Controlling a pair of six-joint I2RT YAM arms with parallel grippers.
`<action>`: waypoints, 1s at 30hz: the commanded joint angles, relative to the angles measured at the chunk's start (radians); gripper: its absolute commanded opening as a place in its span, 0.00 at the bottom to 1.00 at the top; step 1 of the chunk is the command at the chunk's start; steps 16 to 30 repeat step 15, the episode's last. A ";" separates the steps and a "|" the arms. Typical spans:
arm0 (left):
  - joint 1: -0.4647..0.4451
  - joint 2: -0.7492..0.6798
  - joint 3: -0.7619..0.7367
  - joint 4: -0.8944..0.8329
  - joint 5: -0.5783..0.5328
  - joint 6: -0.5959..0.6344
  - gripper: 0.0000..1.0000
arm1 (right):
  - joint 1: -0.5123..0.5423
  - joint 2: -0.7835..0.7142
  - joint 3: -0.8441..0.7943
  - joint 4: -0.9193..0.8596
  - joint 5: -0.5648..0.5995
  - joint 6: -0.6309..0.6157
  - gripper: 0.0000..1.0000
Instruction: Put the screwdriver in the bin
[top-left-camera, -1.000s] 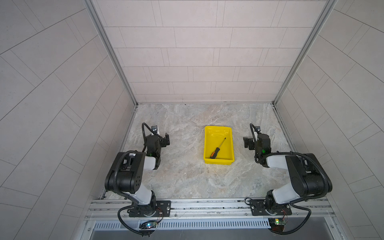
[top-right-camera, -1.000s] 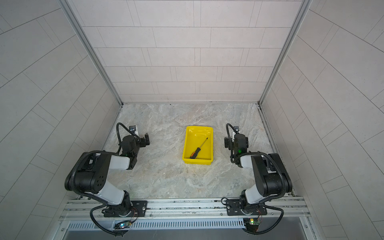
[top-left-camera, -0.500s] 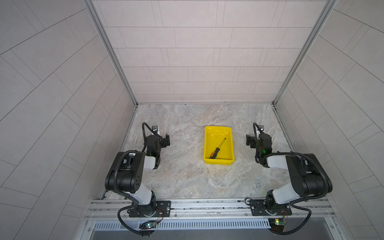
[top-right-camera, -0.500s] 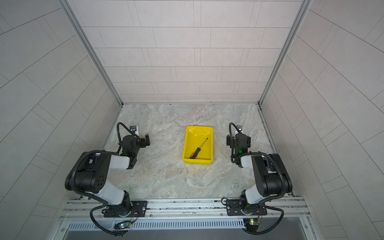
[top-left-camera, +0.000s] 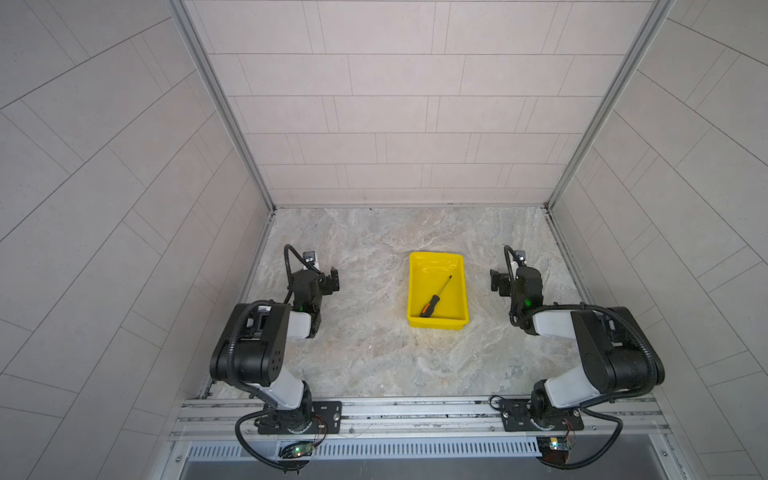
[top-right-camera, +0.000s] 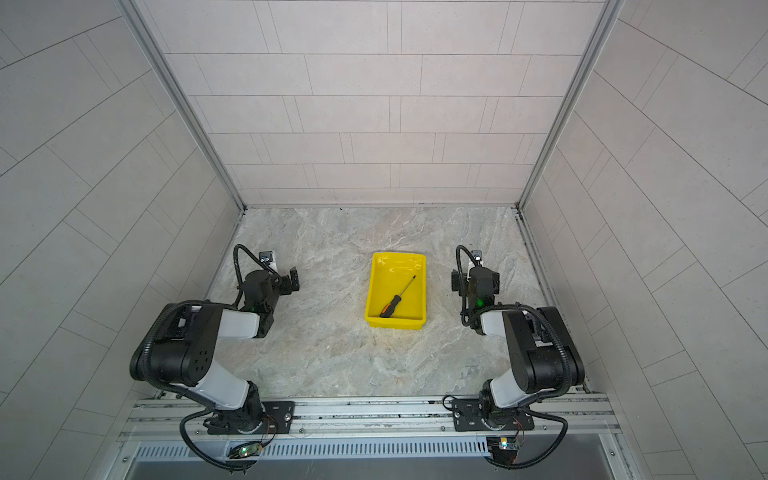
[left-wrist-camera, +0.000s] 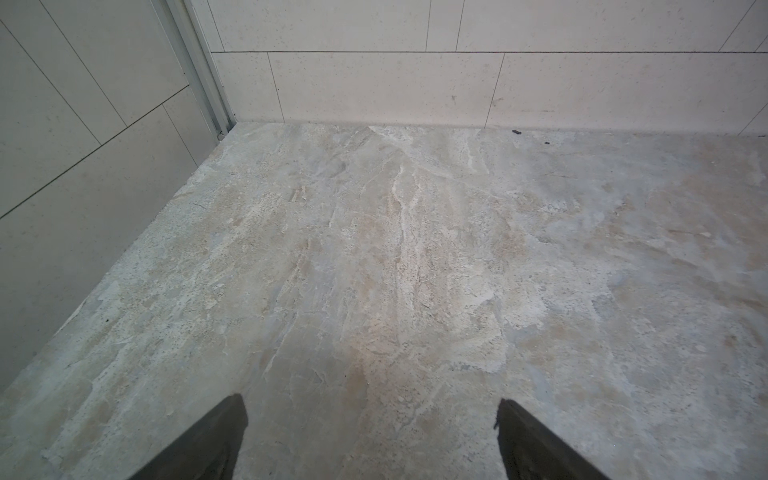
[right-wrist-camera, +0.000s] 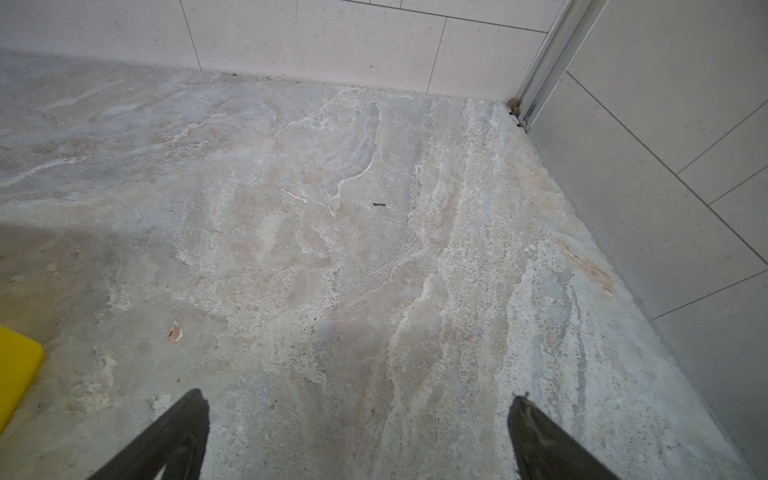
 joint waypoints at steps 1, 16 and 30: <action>0.004 0.001 0.012 0.000 -0.007 0.010 1.00 | 0.000 -0.003 0.008 0.007 -0.006 -0.012 1.00; 0.004 0.001 0.012 0.000 -0.005 0.010 1.00 | 0.000 0.003 0.015 -0.002 -0.008 -0.012 1.00; 0.004 0.001 0.012 0.000 -0.005 0.010 1.00 | 0.000 0.003 0.015 -0.002 -0.008 -0.012 1.00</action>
